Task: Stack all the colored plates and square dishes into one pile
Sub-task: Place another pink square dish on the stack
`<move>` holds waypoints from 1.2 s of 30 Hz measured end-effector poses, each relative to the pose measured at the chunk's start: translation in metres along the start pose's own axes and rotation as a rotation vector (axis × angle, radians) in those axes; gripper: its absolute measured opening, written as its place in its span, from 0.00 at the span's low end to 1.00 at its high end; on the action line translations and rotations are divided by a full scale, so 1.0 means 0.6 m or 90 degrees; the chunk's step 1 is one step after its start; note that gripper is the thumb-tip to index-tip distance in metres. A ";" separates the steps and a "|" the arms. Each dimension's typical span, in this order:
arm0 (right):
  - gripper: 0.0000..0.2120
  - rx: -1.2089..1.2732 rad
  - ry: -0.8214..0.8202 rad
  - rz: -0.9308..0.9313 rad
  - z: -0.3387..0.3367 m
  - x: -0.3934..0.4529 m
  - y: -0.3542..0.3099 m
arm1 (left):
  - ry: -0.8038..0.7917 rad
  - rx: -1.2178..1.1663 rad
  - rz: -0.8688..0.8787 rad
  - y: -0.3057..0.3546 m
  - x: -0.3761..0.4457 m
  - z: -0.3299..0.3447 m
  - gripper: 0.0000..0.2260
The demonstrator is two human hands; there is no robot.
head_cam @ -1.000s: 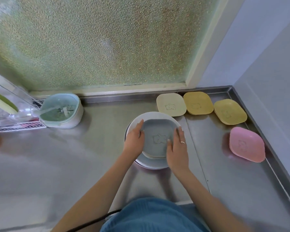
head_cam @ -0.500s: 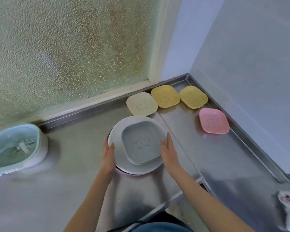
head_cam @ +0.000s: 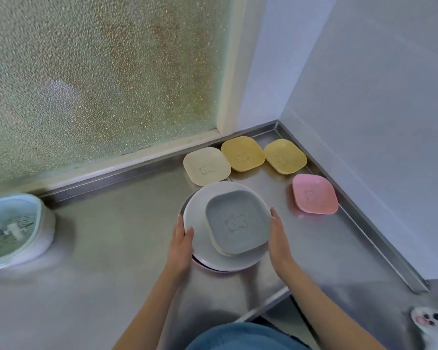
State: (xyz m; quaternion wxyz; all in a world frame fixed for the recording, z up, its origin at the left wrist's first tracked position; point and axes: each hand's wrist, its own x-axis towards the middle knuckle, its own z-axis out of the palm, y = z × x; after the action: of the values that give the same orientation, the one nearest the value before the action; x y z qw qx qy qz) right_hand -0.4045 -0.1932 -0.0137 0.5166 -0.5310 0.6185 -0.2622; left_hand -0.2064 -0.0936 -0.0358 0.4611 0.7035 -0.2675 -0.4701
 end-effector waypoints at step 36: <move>0.17 -0.588 -0.080 -0.806 -0.005 -0.011 -0.034 | 0.220 -0.077 -0.001 0.106 0.000 0.097 0.22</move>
State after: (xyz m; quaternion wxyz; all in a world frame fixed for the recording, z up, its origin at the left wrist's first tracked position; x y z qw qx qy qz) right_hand -0.3998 -0.1940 0.0075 0.0300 -0.9570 0.2147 -0.1927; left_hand -0.2558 -0.1442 0.0136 0.5414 0.7449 -0.1552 -0.3577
